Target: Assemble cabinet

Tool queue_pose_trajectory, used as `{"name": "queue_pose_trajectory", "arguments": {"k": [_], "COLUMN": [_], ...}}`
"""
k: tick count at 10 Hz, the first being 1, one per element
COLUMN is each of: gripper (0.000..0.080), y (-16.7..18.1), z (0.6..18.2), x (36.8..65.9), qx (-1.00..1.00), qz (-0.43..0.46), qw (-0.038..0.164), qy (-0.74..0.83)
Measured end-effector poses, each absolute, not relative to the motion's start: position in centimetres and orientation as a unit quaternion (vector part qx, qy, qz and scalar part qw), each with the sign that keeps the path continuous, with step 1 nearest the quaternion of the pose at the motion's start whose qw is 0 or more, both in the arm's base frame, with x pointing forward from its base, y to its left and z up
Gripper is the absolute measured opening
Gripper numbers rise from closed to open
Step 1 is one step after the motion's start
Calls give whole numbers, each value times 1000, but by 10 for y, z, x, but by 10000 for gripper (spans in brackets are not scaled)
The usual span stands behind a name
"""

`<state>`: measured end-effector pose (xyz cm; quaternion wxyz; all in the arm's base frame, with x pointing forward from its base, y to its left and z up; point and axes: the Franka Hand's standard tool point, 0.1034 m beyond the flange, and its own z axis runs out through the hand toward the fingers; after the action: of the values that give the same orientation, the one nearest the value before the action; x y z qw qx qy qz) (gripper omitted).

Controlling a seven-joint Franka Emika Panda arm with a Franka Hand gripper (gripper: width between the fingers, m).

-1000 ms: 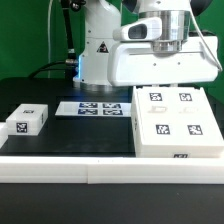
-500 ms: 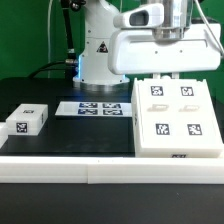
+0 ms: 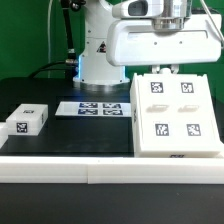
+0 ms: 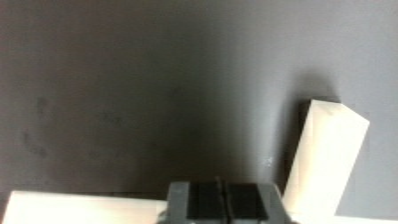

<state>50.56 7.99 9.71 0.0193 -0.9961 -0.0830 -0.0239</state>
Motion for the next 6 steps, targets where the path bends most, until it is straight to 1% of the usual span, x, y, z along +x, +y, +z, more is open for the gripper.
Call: {"name": "queue_pose_trajectory", "arguments": {"k": [2, 4, 6], "gripper": [2, 2, 2], "y": [79, 76, 76], "z": [101, 113, 120], "x": [508, 515, 519], "qx": [-996, -996, -996], "qz": [-18, -4, 8], "qw": [19, 19, 20], "qy": [-84, -84, -85]}}
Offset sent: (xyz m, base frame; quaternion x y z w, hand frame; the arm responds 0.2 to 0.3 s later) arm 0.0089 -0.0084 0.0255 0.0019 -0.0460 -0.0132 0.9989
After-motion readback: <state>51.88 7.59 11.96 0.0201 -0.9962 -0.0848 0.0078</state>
